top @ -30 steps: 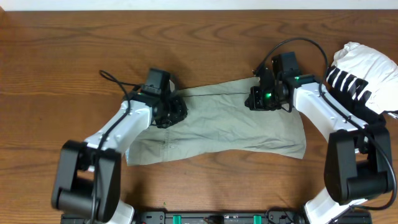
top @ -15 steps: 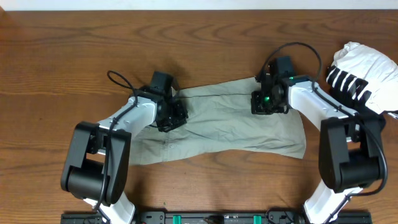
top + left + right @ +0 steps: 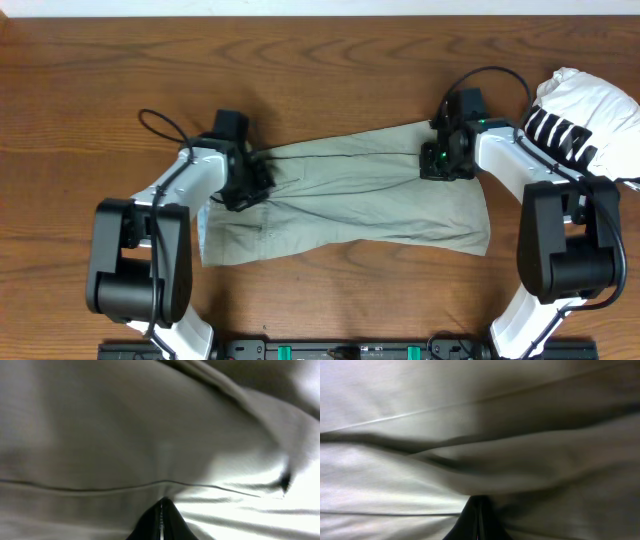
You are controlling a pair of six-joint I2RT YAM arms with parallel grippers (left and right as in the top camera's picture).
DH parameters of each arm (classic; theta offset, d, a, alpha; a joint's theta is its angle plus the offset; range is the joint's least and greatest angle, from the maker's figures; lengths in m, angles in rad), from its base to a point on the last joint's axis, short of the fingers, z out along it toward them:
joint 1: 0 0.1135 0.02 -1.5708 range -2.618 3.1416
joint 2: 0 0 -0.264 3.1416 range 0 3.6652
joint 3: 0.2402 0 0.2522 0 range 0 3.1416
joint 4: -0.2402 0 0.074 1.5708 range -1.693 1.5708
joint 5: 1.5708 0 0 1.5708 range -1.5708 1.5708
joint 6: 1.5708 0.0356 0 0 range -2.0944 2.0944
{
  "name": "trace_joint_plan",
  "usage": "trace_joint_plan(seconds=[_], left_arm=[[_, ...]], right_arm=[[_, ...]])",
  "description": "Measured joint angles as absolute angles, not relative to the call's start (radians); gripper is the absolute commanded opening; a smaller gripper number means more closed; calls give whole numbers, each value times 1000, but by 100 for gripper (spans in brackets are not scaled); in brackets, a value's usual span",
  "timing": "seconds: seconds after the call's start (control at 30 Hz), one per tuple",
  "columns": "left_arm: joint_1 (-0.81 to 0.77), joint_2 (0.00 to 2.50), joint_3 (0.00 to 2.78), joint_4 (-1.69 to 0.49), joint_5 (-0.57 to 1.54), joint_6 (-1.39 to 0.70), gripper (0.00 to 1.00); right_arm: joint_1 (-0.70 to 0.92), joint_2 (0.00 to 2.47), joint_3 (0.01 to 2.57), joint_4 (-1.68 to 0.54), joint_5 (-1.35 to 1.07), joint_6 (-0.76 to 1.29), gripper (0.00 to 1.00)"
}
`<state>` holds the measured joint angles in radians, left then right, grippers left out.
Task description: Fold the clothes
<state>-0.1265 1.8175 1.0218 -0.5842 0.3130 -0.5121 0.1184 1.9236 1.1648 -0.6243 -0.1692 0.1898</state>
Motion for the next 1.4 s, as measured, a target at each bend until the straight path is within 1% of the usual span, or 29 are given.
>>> trace_joint_plan(seconds=[0.23,0.43,0.5,0.53,0.6,0.63,0.67,0.73,0.77,0.83,0.87,0.93,0.97,1.0,1.2,1.4], left_arm=[[-39,1814,1024,-611,287,-479,7],[46,1790,1024,-690,181,-454,8],[67,1769,1025,-712,137,-435,17],[71,1750,1025,-721,123,-430,17],[71,1697,1029,-742,102,-419,39],[70,1658,1031,-749,94,-415,49],[69,1623,1035,-758,90,-413,57],[69,1552,1043,-779,83,-411,64],[69,1520,1045,-791,79,-410,66],[69,1459,1049,-825,81,-411,73],[69,1440,1050,-838,89,-407,77],[69,1412,1050,-869,112,-404,88],[69,1404,1050,-888,126,-405,95],[69,1401,1050,-905,144,-413,98],[69,1402,1050,-962,181,-406,98],[69,1402,1050,-967,180,-407,98]], right_arm=[[70,1924,1173,-640,-141,190,1],[17,1929,1218,-755,-60,190,1],[6,1931,1255,-806,-39,194,1],[5,1931,1274,-828,-31,194,2],[4,1929,1329,-883,-26,199,5],[4,1925,1351,-911,-27,200,10],[5,1916,1366,-934,-32,200,19],[5,1884,1380,-982,-57,191,47],[5,1869,1381,-1006,-70,189,60],[6,1843,1383,-1060,-109,167,81],[6,1837,1383,-1076,-123,157,88],[9,1833,1383,-1093,-157,125,99],[10,1833,1378,-1091,-176,113,99],[10,1833,1367,-1088,-196,92,99],[19,1833,1271,-1063,-254,62,99],[30,1833,1179,-1013,-356,32,99]])
